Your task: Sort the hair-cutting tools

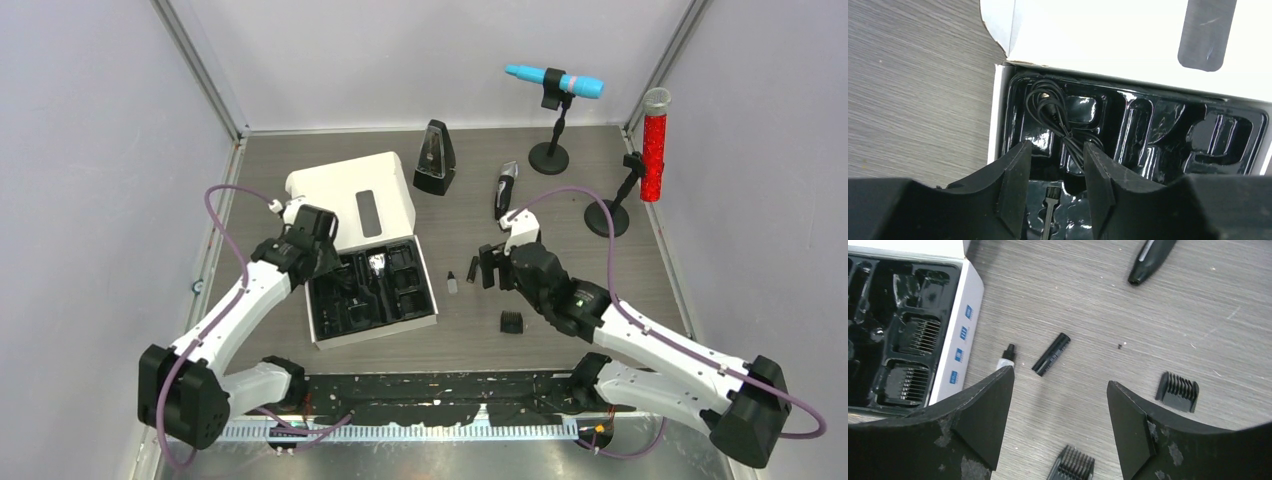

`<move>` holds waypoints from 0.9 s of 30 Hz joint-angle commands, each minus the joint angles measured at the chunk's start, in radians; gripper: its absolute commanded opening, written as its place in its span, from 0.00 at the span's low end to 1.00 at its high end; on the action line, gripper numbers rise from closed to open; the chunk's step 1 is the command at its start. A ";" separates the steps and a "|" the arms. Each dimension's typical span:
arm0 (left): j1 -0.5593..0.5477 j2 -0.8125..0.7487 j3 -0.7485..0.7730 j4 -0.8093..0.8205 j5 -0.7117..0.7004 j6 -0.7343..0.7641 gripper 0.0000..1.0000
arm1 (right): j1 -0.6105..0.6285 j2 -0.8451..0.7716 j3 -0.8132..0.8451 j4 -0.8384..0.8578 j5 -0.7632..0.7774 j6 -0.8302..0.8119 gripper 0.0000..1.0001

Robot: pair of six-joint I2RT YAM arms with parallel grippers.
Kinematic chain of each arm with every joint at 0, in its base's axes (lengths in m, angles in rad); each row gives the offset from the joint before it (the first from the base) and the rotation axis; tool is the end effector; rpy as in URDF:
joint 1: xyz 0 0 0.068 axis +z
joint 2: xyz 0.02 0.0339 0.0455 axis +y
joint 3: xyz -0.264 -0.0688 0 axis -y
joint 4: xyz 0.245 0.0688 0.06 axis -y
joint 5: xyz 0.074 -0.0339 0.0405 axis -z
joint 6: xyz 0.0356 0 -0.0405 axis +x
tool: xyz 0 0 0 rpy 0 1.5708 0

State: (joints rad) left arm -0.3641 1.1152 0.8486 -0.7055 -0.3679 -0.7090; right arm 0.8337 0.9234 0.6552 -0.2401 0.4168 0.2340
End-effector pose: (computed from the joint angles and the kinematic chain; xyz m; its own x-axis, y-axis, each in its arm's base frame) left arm 0.2068 -0.0651 0.2553 -0.6789 -0.3914 -0.6212 -0.3941 0.9081 -0.1414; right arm 0.1491 0.1428 0.2652 -0.4201 -0.1473 -0.8954 -0.3515 0.9361 0.0109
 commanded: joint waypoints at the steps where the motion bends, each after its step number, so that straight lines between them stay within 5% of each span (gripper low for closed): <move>1: 0.007 0.048 -0.007 0.077 -0.058 -0.093 0.44 | -0.018 -0.096 -0.051 0.038 0.059 0.006 0.78; 17: 0.007 0.240 -0.017 0.118 -0.089 -0.158 0.36 | -0.050 -0.185 -0.131 0.016 0.075 -0.001 0.81; 27: 0.007 0.134 -0.053 0.099 -0.055 -0.257 0.12 | -0.051 -0.191 -0.131 0.016 0.079 -0.001 0.81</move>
State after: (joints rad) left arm -0.3641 1.3346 0.8188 -0.6090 -0.4171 -0.8886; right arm 0.7876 0.7456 0.5232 -0.2481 0.4702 0.2337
